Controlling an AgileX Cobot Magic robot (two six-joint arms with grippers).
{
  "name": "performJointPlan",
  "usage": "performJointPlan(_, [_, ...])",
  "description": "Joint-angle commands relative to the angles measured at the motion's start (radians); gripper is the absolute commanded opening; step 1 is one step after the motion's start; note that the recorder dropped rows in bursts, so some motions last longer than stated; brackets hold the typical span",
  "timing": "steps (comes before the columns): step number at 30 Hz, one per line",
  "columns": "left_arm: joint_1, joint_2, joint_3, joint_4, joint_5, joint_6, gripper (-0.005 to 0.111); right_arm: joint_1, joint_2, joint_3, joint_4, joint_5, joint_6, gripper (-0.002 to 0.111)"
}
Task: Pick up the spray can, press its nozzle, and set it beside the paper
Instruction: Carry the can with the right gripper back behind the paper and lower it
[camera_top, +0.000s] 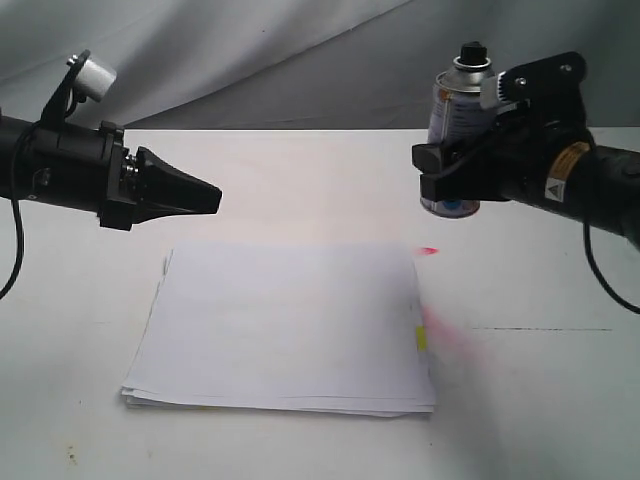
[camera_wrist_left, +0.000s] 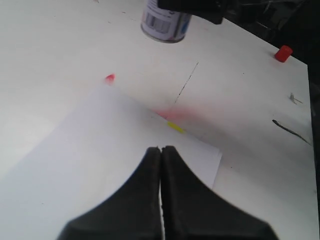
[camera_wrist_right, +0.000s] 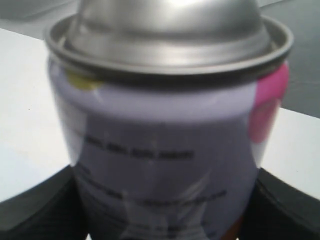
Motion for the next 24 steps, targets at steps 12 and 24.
performJointPlan(12, [0.001,-0.011,0.004,-0.004,0.005,-0.036,0.000,-0.004,0.411,-0.286,0.167,-0.231,-0.166,0.000])
performJointPlan(24, [0.001,-0.011,0.004,-0.004,0.001,-0.036,0.000,-0.010,0.540,-0.312,0.198,-0.263,-0.214,0.000])
